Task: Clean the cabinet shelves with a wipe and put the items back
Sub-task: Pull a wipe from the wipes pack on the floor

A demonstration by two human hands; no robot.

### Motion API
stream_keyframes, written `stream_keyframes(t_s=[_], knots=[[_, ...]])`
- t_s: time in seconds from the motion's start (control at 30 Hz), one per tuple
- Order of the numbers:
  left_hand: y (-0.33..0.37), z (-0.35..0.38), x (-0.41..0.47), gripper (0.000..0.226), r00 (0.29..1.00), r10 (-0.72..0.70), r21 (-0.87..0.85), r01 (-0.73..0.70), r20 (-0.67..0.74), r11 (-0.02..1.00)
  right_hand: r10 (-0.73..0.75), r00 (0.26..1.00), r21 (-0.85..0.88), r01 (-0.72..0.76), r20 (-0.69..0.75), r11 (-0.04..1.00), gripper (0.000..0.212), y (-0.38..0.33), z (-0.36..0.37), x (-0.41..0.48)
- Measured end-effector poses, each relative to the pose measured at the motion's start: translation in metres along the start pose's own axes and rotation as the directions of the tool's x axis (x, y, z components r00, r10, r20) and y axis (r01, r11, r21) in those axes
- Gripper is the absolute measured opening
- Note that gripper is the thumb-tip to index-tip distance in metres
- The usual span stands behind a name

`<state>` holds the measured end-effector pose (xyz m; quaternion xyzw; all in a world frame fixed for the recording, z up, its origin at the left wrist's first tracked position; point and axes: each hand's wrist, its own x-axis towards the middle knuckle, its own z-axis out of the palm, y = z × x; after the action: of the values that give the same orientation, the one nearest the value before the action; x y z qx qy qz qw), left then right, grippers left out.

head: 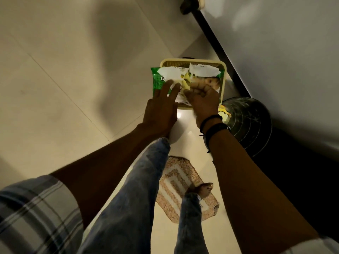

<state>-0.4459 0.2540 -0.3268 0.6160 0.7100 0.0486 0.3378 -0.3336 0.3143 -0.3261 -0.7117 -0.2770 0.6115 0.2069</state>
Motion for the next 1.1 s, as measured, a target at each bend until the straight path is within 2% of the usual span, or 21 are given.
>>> stream_keyframes(t_s=[0.13,0.23,0.3,0.33,0.4,0.47,0.57,0.63,0.77,0.87,0.97,1.1], knots=[[-0.011,0.004,0.016,0.057,0.997,0.071,0.029,-0.071,-0.004,0.997,0.014,0.999,0.088,-0.018,0.047,0.996,0.026,0.009,0.001,0.007],[-0.010,0.007,0.029,0.059,1.000,0.027,0.086,-0.026,-0.008,0.996,0.029,0.994,0.192,-0.049,0.107,0.980,0.024,0.012,-0.004,0.009],[-0.008,0.009,0.034,0.058,1.000,0.011,0.137,-0.010,-0.008,0.991,0.045,0.990,0.236,-0.075,0.131,0.969,0.016,0.014,-0.011,0.006],[-0.008,0.011,0.035,0.057,1.000,0.008,0.166,-0.008,-0.004,0.986,0.026,0.991,0.188,-0.051,0.135,0.981,0.009,0.012,-0.016,0.003],[-0.006,0.013,0.036,0.057,1.000,0.004,0.197,-0.004,0.001,0.980,0.002,0.993,0.105,-0.014,0.120,0.994,0.016,0.012,-0.026,0.001],[-0.005,0.013,0.037,0.057,1.000,-0.001,0.200,0.002,-0.002,0.980,0.014,1.000,0.067,-0.015,0.026,0.998,0.007,0.016,-0.034,0.005],[-0.003,0.015,0.037,0.058,1.000,-0.005,0.205,0.009,-0.022,0.979,0.122,0.992,0.141,-0.125,0.028,0.982,0.009,0.020,-0.039,0.012],[-0.003,0.019,0.038,0.062,1.000,0.021,0.206,-0.018,-0.014,0.978,0.173,0.985,0.049,-0.172,-0.011,0.984,0.013,0.021,-0.041,0.013],[-0.003,0.021,0.040,0.073,0.993,0.116,0.238,-0.120,0.030,0.964,0.220,0.974,0.222,-0.227,0.057,0.948,0.020,0.029,-0.044,0.014],[-0.003,0.019,0.040,0.065,0.995,0.088,0.215,-0.097,0.051,0.972,0.293,0.955,0.325,-0.291,0.044,0.900,0.023,0.032,-0.051,0.000],[0.000,0.010,0.036,0.062,0.996,0.076,0.171,-0.082,0.041,0.982,0.278,0.958,0.402,-0.280,0.063,0.872,0.015,0.032,-0.063,-0.015],[0.015,-0.005,0.019,0.045,0.997,0.072,-0.016,-0.072,0.006,0.997,0.266,0.962,0.455,-0.264,0.061,0.851,0.022,0.015,-0.077,-0.050]])
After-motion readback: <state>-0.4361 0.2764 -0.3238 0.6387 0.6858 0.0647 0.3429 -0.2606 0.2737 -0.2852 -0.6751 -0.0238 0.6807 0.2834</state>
